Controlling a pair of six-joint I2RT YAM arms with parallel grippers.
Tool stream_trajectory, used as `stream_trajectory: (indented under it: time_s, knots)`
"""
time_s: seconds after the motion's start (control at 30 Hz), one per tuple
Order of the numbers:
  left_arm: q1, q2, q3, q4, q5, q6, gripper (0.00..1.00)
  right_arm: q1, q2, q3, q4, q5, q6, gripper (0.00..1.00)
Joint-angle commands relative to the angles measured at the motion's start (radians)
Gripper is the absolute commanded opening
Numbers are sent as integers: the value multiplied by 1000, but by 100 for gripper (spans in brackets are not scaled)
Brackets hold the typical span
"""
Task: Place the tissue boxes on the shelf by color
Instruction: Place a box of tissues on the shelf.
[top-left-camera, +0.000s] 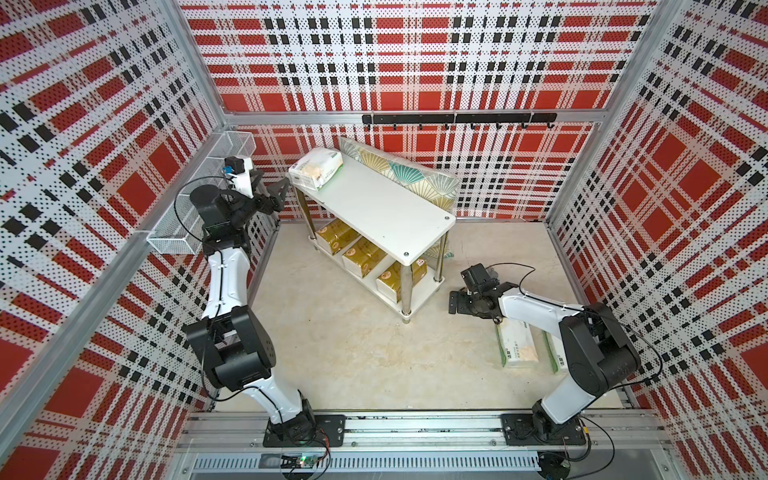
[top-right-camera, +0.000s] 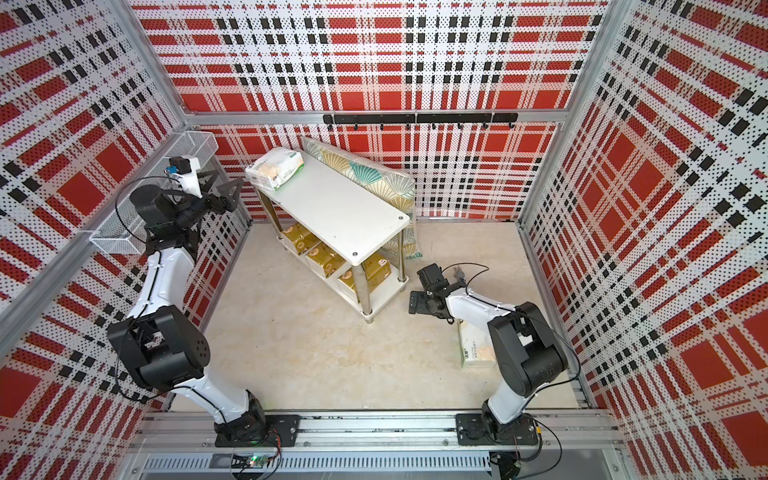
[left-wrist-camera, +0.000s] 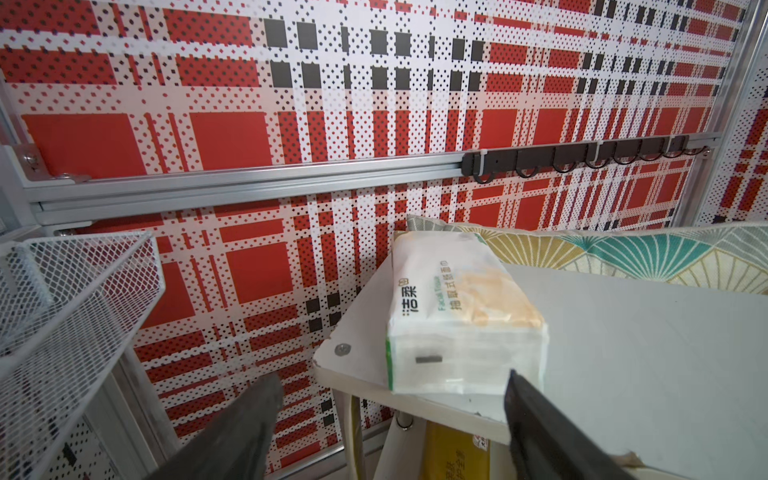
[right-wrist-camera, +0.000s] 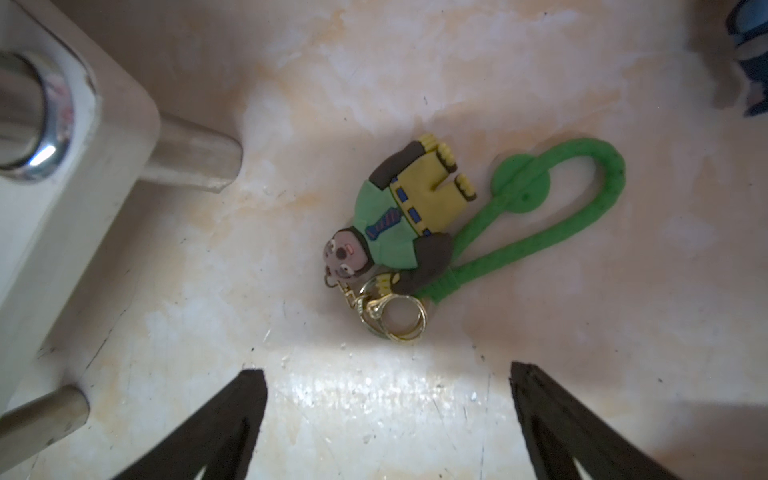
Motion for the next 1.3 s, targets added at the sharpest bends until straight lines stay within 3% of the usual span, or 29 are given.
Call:
stream_trajectory:
  time_s: [0.0, 0.27, 1.27]
  knots:
    - [-14, 28, 5, 17, -44, 0, 87, 7, 12, 14, 13, 3, -8, 100]
    - [-91, 86, 96, -91, -181, 91, 87, 14, 37, 29, 18, -3, 0, 100]
    - [-82, 130, 123, -72, -241, 66, 85, 15, 38, 31, 12, 6, 0, 100]
